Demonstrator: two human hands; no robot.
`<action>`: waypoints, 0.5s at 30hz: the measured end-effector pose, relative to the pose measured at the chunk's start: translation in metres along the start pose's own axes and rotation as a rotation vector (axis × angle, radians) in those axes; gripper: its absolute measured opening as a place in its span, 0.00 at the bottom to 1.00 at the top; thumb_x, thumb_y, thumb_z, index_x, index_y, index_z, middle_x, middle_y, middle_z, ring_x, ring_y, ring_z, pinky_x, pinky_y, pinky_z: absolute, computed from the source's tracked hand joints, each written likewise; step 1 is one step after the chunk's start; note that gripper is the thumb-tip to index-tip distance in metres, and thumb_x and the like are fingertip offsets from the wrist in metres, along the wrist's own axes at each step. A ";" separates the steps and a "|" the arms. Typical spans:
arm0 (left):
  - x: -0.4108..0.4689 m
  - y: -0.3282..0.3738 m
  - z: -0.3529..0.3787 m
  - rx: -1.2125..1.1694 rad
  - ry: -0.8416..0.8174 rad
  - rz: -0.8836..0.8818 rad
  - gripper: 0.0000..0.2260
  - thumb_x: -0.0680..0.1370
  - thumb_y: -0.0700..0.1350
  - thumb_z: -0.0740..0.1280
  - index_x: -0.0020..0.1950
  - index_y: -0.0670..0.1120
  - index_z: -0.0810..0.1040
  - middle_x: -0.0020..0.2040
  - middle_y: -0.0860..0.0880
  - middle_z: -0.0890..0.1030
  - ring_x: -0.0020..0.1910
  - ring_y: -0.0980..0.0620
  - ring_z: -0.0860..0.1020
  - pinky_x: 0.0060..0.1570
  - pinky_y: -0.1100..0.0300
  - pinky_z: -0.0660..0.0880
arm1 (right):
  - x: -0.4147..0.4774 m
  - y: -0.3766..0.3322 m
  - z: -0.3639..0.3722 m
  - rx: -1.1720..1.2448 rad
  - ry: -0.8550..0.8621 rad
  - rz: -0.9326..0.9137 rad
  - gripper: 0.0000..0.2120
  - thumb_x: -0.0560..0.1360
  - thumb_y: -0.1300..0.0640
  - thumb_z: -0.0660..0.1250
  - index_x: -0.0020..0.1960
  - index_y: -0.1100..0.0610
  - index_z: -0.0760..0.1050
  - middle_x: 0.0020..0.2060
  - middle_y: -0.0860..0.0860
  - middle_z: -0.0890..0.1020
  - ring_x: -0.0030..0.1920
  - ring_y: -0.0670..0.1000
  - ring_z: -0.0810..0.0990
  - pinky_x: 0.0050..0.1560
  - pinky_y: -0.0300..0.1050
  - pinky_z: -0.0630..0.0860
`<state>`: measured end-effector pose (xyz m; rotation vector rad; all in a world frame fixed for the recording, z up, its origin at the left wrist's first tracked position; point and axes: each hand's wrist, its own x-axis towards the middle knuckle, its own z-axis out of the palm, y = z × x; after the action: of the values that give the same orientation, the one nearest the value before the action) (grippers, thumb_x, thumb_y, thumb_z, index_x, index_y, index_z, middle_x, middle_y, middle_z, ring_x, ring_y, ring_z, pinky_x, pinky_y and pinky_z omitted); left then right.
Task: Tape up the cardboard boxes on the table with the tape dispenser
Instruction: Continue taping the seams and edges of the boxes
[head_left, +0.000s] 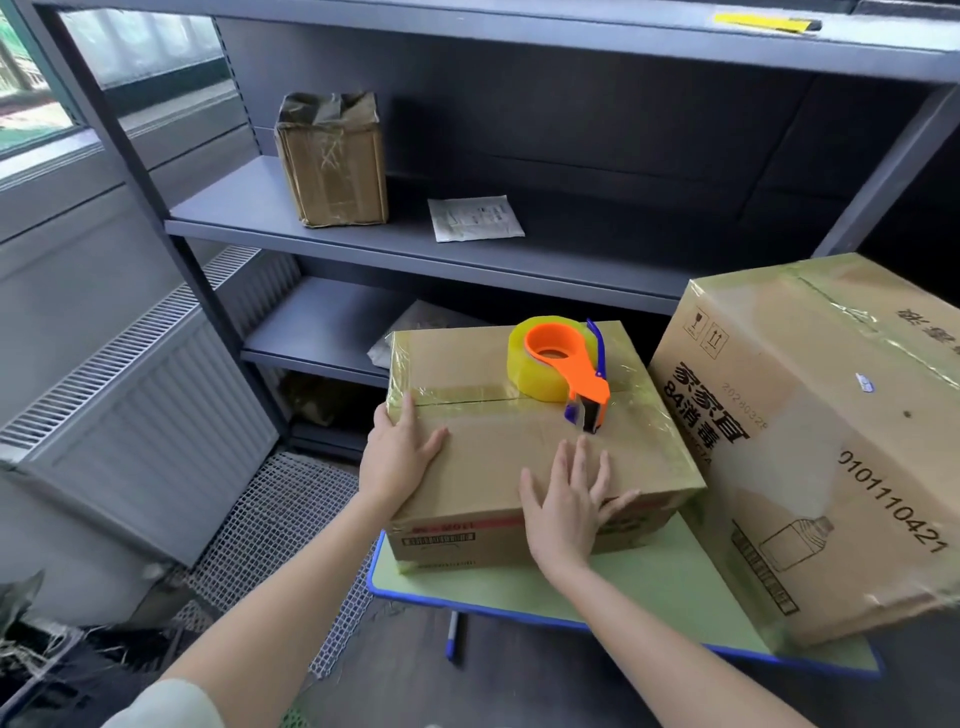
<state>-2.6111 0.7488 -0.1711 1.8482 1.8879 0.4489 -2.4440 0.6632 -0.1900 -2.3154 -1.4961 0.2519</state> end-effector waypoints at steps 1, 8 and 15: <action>-0.006 0.002 0.002 -0.020 0.009 -0.020 0.33 0.77 0.61 0.60 0.77 0.50 0.52 0.73 0.41 0.57 0.65 0.40 0.68 0.54 0.51 0.71 | 0.000 0.005 -0.001 -0.003 0.014 -0.014 0.35 0.74 0.37 0.48 0.74 0.57 0.64 0.75 0.53 0.59 0.76 0.59 0.50 0.64 0.61 0.23; -0.063 0.046 0.039 -0.076 0.119 -0.223 0.26 0.82 0.51 0.54 0.76 0.43 0.51 0.75 0.39 0.51 0.70 0.39 0.62 0.57 0.47 0.71 | 0.047 0.055 -0.024 -0.076 -0.128 -0.174 0.46 0.65 0.31 0.33 0.76 0.51 0.56 0.77 0.45 0.52 0.76 0.54 0.44 0.68 0.60 0.28; -0.042 0.031 0.022 -0.114 0.127 -0.255 0.29 0.79 0.51 0.61 0.73 0.38 0.56 0.69 0.36 0.62 0.67 0.38 0.64 0.67 0.48 0.60 | 0.025 0.018 -0.029 -0.063 -0.239 -0.015 0.30 0.81 0.43 0.51 0.78 0.55 0.50 0.77 0.54 0.42 0.75 0.59 0.34 0.71 0.68 0.39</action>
<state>-2.5735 0.7065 -0.1690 1.5129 2.1006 0.5836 -2.4085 0.6735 -0.1695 -2.3907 -1.6536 0.4997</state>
